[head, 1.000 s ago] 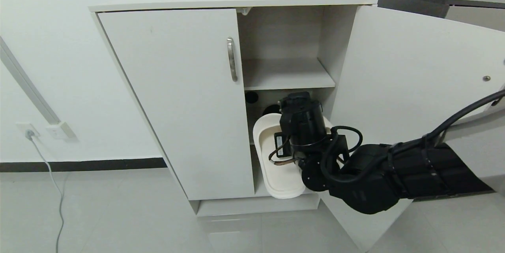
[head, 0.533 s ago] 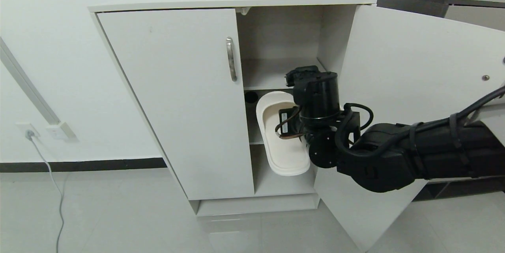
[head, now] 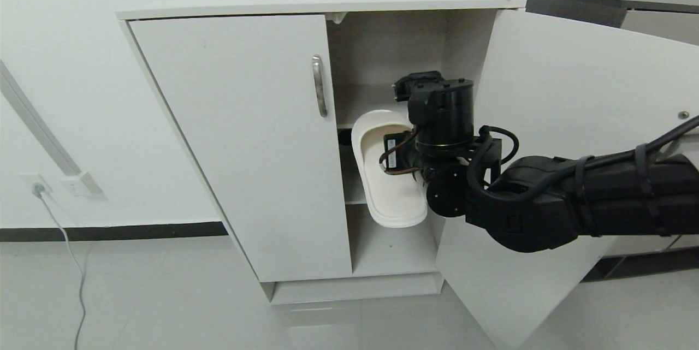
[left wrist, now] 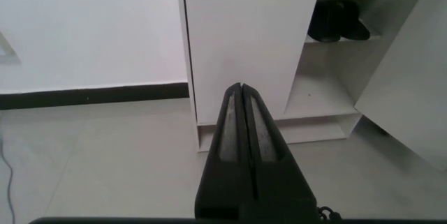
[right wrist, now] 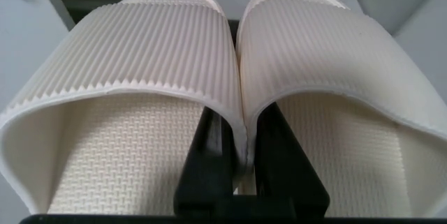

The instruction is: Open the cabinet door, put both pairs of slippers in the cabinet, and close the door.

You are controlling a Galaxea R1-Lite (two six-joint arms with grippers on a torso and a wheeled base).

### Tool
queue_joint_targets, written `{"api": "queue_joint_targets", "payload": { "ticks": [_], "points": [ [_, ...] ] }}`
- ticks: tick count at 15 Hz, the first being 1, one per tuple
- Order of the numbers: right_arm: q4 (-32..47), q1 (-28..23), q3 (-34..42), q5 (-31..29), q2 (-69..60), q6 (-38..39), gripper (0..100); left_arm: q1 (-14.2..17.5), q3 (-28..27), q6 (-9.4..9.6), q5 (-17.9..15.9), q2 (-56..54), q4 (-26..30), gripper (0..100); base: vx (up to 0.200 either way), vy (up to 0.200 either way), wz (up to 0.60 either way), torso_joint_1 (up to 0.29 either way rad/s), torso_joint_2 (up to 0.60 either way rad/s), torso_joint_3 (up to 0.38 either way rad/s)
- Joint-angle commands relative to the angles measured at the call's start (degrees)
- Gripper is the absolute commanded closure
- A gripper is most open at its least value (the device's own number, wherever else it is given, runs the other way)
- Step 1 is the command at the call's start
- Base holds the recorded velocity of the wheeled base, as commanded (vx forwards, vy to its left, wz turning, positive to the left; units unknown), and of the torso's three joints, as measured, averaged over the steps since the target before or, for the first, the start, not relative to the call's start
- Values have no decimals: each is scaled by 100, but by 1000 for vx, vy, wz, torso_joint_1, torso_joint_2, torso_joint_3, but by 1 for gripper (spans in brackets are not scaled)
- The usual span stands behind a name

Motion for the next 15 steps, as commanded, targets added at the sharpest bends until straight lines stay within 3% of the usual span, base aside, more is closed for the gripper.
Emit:
{"api": "queue_joint_targets", "payload": {
  "ticks": [1,10,15],
  "points": [
    [1,2,-50,0,-7,2,100,1,1,1,-2,-1,-1,100,200,0,0,12,2,2],
    [10,2,-156,0,107,-77,100,1,1,1,-2,-1,-1,100,200,0,0,2,2,0],
    [563,11,-639,8,195,-33,100,1,1,-8,7,-1,-1,100,0,0,0,0,0,0]
  ]
}}
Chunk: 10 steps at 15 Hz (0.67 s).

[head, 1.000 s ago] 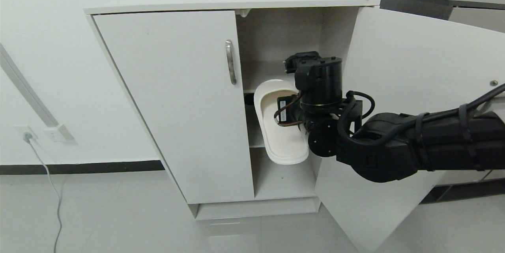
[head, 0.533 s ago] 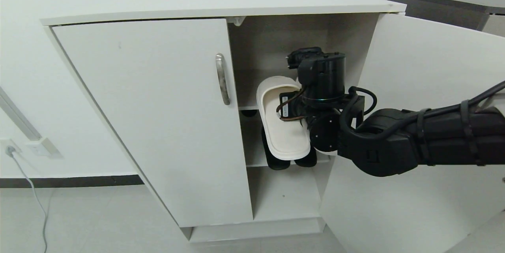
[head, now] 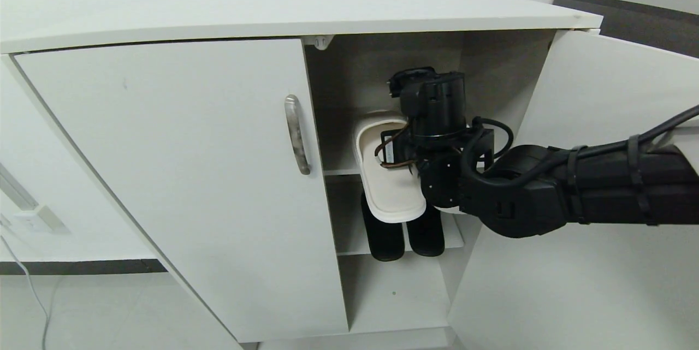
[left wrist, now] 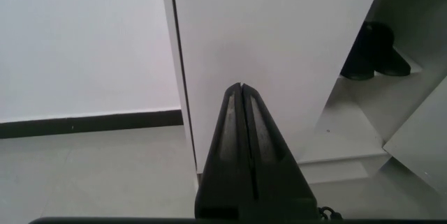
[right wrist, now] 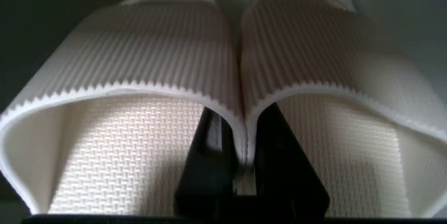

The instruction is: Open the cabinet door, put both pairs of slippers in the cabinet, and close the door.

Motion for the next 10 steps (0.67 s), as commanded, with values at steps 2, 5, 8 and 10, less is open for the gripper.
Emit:
{"api": "queue_joint_targets", "payload": {
  "ticks": [2,5,8,10],
  "points": [
    [166,-35,-443,6,277,20,100,1,1,-4,2,-1,1,100,0,0,0,0,0,0],
    [175,-167,-671,41,549,20,100,1,1,-4,-7,-1,1,100,0,0,0,0,0,0],
    [184,-325,-1023,138,778,20,100,1,1,-4,2,-1,1,100,0,0,0,0,0,0],
    [289,-413,-1234,191,927,20,100,1,1,-4,2,-1,1,100,0,0,0,0,0,0]
  ]
}}
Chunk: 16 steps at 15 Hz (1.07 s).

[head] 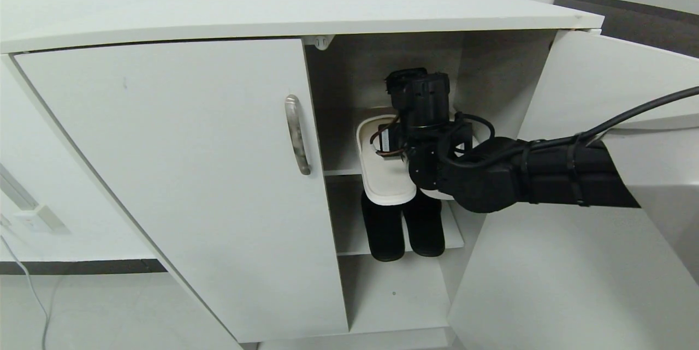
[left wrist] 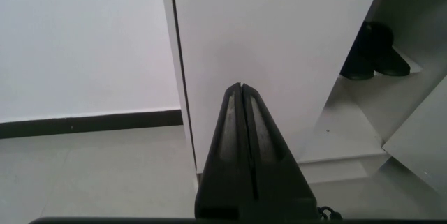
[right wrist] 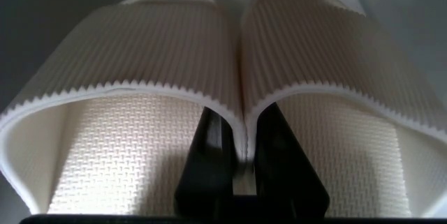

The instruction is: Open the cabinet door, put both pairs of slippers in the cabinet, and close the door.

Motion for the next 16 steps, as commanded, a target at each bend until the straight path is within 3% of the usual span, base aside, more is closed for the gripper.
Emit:
{"api": "queue_joint_targets", "payload": {
  "ticks": [1,16],
  "points": [
    [54,-131,-241,6,252,-1,100,1,1,-2,1,-1,-1,100,0,0,0,0,0,0],
    [405,-289,-1024,50,577,17,100,1,1,-2,1,-1,-1,100,0,0,0,0,0,0]
  ]
}}
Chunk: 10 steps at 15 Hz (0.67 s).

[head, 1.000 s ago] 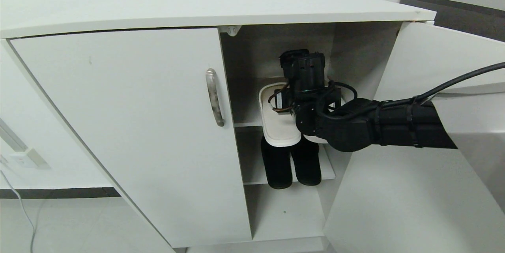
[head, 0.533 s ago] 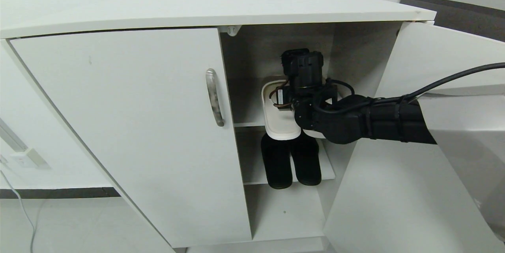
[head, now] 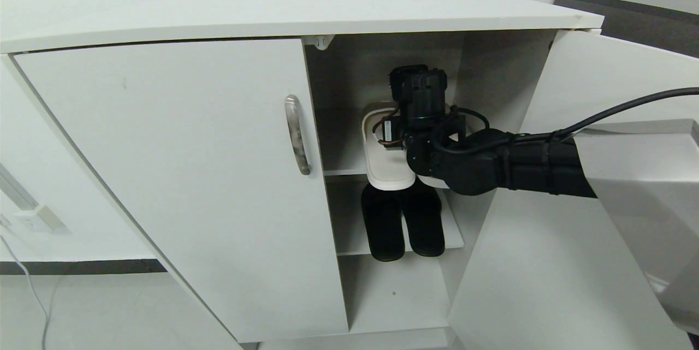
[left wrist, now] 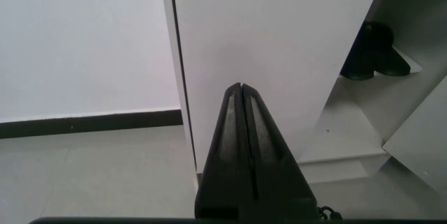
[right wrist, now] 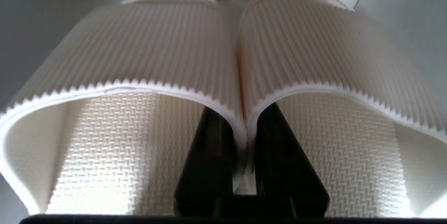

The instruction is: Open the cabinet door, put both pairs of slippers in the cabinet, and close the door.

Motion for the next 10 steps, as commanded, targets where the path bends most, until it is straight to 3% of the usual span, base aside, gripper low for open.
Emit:
{"api": "queue_joint_targets", "payload": {
  "ticks": [1,10],
  "points": [
    [-8,-19,-29,-1,55,2,100,1,1,-2,-2,-1,-1,100,0,0,0,0,0,0],
    [0,-107,-188,-1,151,2,100,1,1,7,7,-1,-1,100,0,0,0,0,0,0]
  ]
}}
